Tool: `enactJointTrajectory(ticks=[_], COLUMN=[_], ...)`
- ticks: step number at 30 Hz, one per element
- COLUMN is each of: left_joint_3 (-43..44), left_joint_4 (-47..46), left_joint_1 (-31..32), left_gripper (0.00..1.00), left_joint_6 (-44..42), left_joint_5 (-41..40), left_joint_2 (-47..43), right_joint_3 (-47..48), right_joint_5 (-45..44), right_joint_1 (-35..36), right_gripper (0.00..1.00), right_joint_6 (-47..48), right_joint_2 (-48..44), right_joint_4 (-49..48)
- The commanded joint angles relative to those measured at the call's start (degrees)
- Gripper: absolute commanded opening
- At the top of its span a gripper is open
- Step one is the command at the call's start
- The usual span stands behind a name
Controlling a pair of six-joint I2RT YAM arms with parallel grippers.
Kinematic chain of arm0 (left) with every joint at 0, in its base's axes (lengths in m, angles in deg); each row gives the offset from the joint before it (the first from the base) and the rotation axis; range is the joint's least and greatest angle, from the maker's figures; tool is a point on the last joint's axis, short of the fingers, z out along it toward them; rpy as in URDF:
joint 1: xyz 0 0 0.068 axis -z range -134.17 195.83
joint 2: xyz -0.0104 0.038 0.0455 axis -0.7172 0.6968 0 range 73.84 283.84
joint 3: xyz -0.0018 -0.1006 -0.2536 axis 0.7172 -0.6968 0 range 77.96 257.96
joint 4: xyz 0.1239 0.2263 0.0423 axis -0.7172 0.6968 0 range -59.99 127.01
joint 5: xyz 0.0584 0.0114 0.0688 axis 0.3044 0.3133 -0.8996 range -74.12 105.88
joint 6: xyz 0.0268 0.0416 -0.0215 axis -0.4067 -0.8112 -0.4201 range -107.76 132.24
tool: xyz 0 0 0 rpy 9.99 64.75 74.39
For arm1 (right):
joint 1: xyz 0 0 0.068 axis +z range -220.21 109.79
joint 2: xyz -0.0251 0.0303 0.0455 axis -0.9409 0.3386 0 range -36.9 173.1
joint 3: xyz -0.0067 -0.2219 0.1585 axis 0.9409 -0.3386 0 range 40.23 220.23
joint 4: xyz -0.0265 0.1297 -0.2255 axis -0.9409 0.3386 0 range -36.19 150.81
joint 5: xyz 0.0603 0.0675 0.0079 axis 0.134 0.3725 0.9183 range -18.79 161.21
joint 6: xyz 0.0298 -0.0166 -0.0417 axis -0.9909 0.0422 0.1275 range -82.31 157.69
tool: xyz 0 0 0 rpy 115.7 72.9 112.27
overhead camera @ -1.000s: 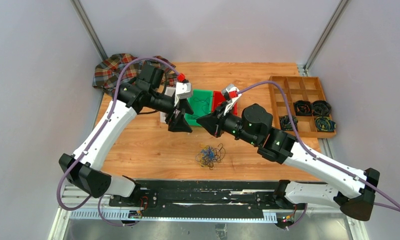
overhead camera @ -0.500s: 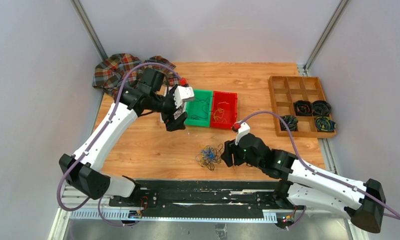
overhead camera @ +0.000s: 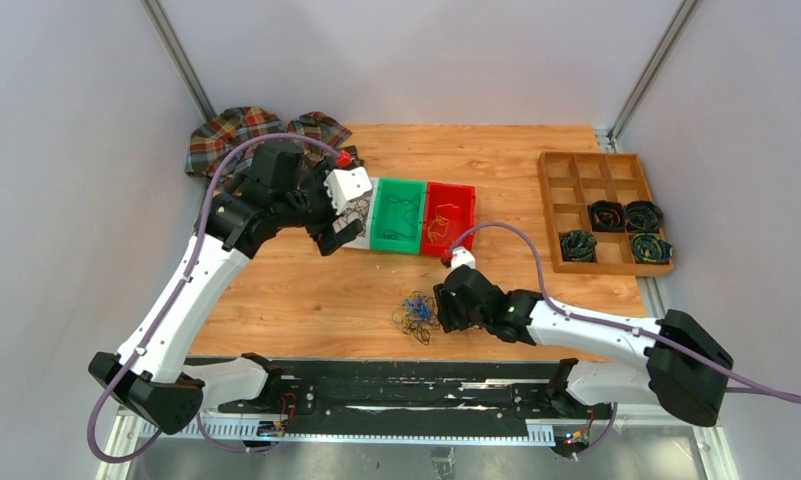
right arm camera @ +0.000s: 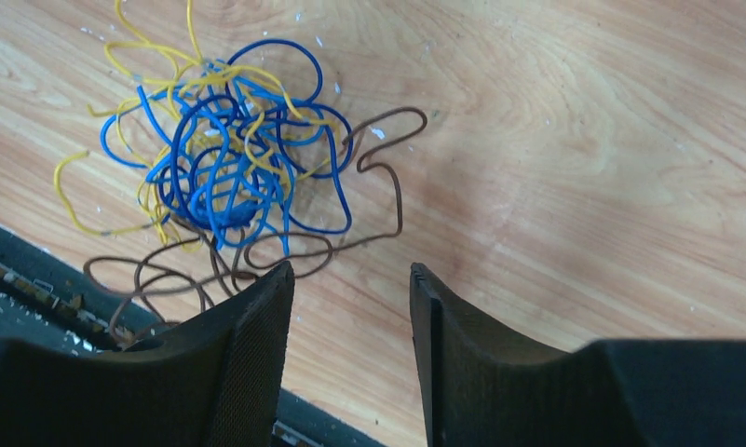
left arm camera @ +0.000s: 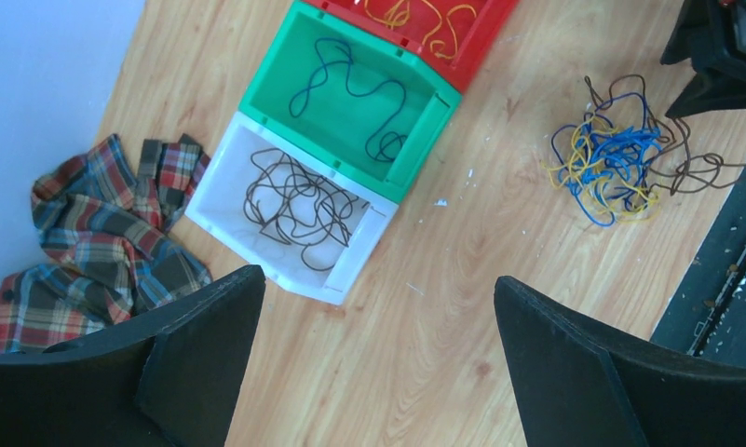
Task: Untangle the cables
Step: Untie the cable.
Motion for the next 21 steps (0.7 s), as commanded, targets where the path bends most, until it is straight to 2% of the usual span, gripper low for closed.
enactJointTrajectory(ticks=[1, 6, 11, 15, 21], left_joint_3=[-2.4, -3.3, -3.4, -2.9, -0.8], left_joint_4=[-0.8, -0.1, 0.8, 0.7, 1.9], left_joint_1=[0.3, 0.3, 0.3, 0.3, 0.3], left_gripper=[0.98, 0.98, 0.98, 0.98, 0.98], left_joint_6=[-0.1, -1.2, -1.0, -0.1, 3.7], left_joint_5=[-1.1, -0.3, 1.3, 0.5, 3.6], left_joint_2=[-1.4, -1.7, -1.7, -1.4, -0.8], right_joint_3=[2.6, 3.4, 2.0, 1.1, -0.2], right_joint_5=[-3.5, -3.7, -2.9, -2.9, -4.2], right_joint_1=[-0.8, -0.9, -1.2, -1.4, -2.6], right_gripper=[0.47, 0.40, 0.26, 0.02, 0.01], right_joint_6=[0.0, 0.6, 0.3, 0.2, 2.3], right_joint_2=[3.9, 6.3, 5.9, 4.4, -5.3], right_joint_4=[-5.0, -6.5, -7.2, -6.8, -3.5])
